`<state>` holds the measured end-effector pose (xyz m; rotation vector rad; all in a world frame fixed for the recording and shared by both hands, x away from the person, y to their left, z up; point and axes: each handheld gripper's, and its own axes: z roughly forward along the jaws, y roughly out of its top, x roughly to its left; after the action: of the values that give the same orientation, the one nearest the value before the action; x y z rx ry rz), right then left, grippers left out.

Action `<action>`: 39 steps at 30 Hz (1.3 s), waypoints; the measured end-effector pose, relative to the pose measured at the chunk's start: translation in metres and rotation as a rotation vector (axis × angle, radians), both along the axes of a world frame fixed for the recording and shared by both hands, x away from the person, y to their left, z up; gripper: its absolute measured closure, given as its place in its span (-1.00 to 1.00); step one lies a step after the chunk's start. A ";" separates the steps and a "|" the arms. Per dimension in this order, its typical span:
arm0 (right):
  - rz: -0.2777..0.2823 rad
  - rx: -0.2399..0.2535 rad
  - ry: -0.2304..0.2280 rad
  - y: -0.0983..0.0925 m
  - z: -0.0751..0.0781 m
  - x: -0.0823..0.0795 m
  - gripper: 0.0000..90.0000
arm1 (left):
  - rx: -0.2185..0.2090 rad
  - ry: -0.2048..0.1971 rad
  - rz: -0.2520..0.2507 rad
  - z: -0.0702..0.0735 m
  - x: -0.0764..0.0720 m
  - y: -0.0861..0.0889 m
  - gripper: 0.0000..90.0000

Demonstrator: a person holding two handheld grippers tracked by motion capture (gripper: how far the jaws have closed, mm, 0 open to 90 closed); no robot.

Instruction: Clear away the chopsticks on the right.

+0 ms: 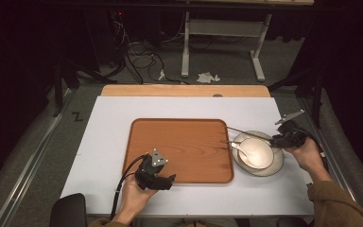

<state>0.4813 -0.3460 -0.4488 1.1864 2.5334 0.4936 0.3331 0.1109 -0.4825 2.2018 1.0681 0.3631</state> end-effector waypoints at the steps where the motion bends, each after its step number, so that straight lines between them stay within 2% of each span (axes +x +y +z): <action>1: 0.001 -0.007 -0.008 0.001 0.000 0.000 0.66 | 0.000 0.000 0.000 0.000 0.000 0.000 -0.40; 4: 0.011 -0.029 -0.019 0.001 0.000 -0.001 0.78 | -0.001 0.000 0.000 0.000 0.000 0.000 -0.40; 7: 0.009 -0.029 -0.024 0.000 0.000 -0.002 0.80 | 0.000 0.000 -0.001 0.000 0.000 0.000 -0.40; 9: 0.017 -0.067 -0.032 0.002 0.000 -0.004 0.85 | 0.000 0.000 -0.002 0.000 0.000 0.000 -0.40; 11: 0.032 -0.080 -0.049 0.004 0.000 -0.004 0.87 | 0.000 -0.001 -0.002 0.000 0.000 0.000 -0.40; 17: 0.035 -0.090 -0.062 0.007 -0.001 -0.006 0.89 | 0.001 0.001 -0.005 0.000 0.000 0.000 -0.40; 20: 0.026 -0.067 -0.078 0.006 0.004 -0.007 0.89 | -0.004 0.001 -0.003 0.000 0.000 0.000 -0.39; 21: 0.005 -0.039 -0.089 0.005 0.008 -0.010 0.89 | -0.008 0.002 -0.003 0.001 0.000 0.000 -0.39; 23: 0.006 -0.026 -0.089 0.004 0.011 -0.011 0.89 | -0.009 0.003 -0.002 0.001 0.000 0.000 -0.39; 24: 0.006 -0.003 -0.105 0.003 0.016 -0.015 0.89 | -0.013 0.006 -0.002 0.001 0.000 0.000 -0.39; 26: 0.003 0.012 -0.114 0.003 0.019 -0.018 0.89 | -0.018 0.007 0.001 0.001 0.000 0.000 -0.39; 28: 0.006 0.047 -0.134 0.005 0.029 -0.027 0.89 | -0.022 0.010 -0.002 0.001 0.002 0.000 -0.39; 31: 0.008 0.059 -0.145 0.006 0.033 -0.033 0.89 | -0.030 0.016 0.002 0.001 0.004 0.000 -0.39; 34: 0.005 0.096 -0.158 0.009 0.041 -0.046 0.89 | -0.038 0.027 0.002 0.001 0.007 0.000 -0.38; 39: 0.017 0.124 -0.176 0.017 0.048 -0.061 0.89 | -0.040 0.038 0.001 0.001 0.012 -0.003 -0.36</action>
<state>0.4203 -0.3286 -0.4004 1.1113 2.3941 0.7355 0.3452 0.1081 -0.4816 2.1806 1.0875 0.2990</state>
